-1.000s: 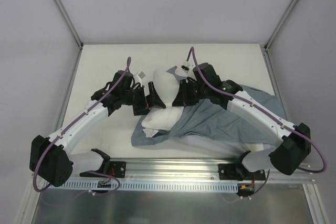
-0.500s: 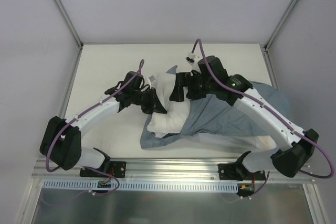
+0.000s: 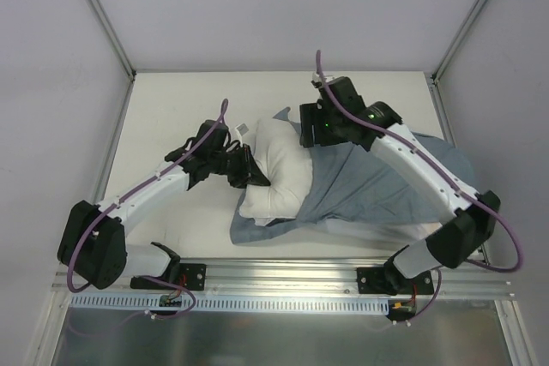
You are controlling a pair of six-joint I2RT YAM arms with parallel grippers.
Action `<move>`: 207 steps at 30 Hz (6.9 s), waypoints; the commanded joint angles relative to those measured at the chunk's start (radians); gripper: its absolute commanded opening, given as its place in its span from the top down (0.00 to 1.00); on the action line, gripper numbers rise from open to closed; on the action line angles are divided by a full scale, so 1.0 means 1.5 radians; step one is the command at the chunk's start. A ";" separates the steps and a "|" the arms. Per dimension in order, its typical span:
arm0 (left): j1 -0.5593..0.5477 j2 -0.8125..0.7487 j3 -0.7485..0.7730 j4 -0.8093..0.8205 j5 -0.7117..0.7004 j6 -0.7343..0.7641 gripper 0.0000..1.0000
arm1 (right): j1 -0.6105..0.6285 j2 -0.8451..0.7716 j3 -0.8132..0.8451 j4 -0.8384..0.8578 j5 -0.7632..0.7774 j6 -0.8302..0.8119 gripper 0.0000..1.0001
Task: Remove the pillowcase from the pillow
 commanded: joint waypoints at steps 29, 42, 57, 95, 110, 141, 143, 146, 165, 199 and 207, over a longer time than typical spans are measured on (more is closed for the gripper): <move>0.075 -0.153 0.103 -0.123 -0.096 0.066 0.01 | -0.142 -0.122 -0.259 0.104 -0.056 0.051 0.99; 0.090 0.195 0.249 -0.144 -0.141 0.023 0.01 | -0.085 -0.121 -0.264 0.099 -0.056 0.063 0.98; 0.239 -0.041 0.164 -0.144 -0.086 0.016 1.00 | -0.144 -0.130 -0.231 0.078 -0.041 0.031 0.87; 0.492 -0.113 0.232 -0.203 0.151 0.120 1.00 | -0.595 -0.016 -0.099 0.074 -0.064 0.111 0.99; 0.606 -0.127 0.276 -0.216 0.201 0.114 1.00 | -0.670 -0.112 -0.104 0.082 -0.004 0.122 0.99; 0.520 -0.120 0.322 -0.355 -0.200 0.288 0.01 | -0.350 -0.255 -0.142 -0.034 0.037 0.025 0.04; 0.462 -0.157 0.316 -0.402 -0.275 0.317 0.01 | -0.243 -0.288 -0.195 -0.032 0.038 0.022 0.04; 0.400 -0.209 0.278 -0.444 -0.421 0.316 0.01 | -0.070 -0.326 -0.251 -0.025 0.087 0.040 0.04; 0.300 -0.258 0.286 -0.556 -0.430 0.302 0.04 | 0.073 -0.133 -0.323 0.057 0.176 0.075 0.42; 0.364 -0.201 0.301 -0.427 -0.245 0.231 1.00 | -0.355 -0.288 -0.297 0.038 0.069 -0.015 0.99; 0.560 -0.116 0.382 -0.421 -0.122 0.225 1.00 | -0.455 -0.311 -0.265 0.030 0.091 0.023 0.99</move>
